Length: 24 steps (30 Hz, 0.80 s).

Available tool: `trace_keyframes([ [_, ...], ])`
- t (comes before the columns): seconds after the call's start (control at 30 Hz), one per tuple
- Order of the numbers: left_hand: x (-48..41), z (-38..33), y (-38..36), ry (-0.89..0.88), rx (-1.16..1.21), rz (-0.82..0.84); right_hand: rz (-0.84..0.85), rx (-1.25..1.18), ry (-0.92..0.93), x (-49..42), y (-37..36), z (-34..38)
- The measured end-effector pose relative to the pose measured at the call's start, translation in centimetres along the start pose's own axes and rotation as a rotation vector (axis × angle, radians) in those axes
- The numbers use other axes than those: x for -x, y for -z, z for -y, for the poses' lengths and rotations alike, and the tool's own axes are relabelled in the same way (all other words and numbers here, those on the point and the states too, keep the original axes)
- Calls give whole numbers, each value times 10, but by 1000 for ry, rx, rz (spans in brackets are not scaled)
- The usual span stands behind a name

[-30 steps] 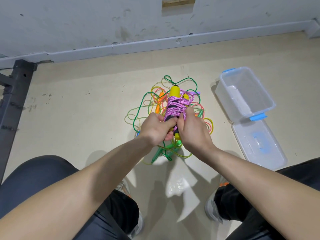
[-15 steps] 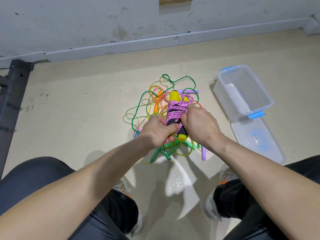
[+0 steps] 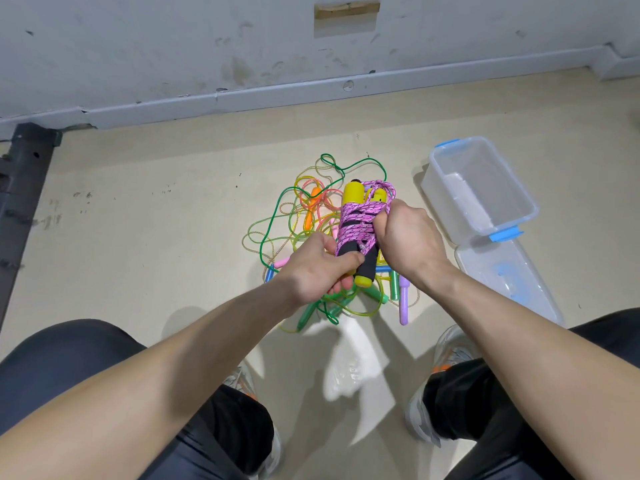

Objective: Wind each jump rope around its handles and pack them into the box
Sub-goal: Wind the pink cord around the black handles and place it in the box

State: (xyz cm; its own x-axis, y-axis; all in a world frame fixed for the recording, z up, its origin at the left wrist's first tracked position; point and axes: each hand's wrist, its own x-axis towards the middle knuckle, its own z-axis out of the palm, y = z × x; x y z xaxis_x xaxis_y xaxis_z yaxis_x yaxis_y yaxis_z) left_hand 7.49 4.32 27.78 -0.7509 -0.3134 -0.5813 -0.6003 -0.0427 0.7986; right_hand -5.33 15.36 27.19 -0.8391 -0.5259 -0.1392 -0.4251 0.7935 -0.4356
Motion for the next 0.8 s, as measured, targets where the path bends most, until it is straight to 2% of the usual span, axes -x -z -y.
trace_keyframes([
  [0.13, -1, -2, 7, 109, 86, 41, 15, -165, 130, 1, -2, 5],
  [0.2, -1, 2, 10, 146, 44, 111, 65, -224, 199, 7, -7, 9],
  [0.3, -2, 9, 12, 117, -15, 124, 132, -291, 203, 11, -15, 8],
  [0.4, -7, 14, 12, 39, 111, 94, 182, -320, 166, 14, -21, 6],
  [0.47, -7, 17, 11, 10, 240, 135, 186, -321, 168, 17, -21, 7],
  [0.63, -7, 8, 9, 66, 573, 244, 228, -249, 227, 19, -10, 9],
  [0.7, -9, 2, 11, 76, 680, 203, 298, -167, 285, 22, -11, 11],
  [0.8, -16, 8, 15, 83, 629, 77, 385, -100, 371, 29, -15, 16],
])
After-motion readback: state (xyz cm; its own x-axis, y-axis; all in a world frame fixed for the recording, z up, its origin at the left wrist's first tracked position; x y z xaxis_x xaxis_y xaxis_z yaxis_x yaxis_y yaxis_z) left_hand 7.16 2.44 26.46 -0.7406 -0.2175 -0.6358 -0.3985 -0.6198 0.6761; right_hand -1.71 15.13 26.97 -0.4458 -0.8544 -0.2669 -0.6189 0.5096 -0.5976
